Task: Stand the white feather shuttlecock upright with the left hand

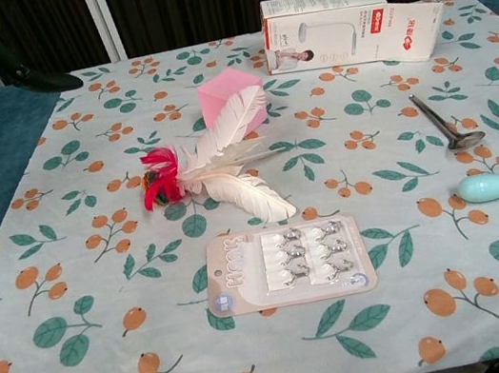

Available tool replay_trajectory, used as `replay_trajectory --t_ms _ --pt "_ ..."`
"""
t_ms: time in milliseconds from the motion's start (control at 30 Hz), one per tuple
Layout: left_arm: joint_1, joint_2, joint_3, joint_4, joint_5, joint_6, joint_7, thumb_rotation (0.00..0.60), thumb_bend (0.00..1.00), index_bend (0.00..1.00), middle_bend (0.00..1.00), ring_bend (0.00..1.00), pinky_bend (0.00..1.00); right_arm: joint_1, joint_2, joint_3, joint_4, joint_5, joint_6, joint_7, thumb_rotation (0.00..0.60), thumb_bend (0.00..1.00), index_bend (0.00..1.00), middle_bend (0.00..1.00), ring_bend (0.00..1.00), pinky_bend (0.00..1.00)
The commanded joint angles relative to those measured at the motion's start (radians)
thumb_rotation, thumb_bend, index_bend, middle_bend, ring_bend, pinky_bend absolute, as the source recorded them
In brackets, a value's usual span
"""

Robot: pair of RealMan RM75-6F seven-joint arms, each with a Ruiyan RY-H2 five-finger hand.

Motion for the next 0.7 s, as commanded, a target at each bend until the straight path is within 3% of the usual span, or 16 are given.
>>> replay_trajectory --t_ms 33,700 --pt "0.0 0.0 -0.001 -0.001 0.0 0.001 0.0 0.6 0.26 0.14 0.05 0.0 0.0 0.0 0.0 0.0 0.0 0.0 0.0 0.0 0.6 0.19 0.0 0.08 0.03 0.14" --pt "0.005 0.008 -0.002 -0.011 -0.001 0.013 0.0 0.6 0.26 0.18 0.06 0.0 0.0 0.004 -0.005 0.0 0.006 0.0 -0.005 -0.002 0.6 0.19 0.0 0.08 0.03 0.14"
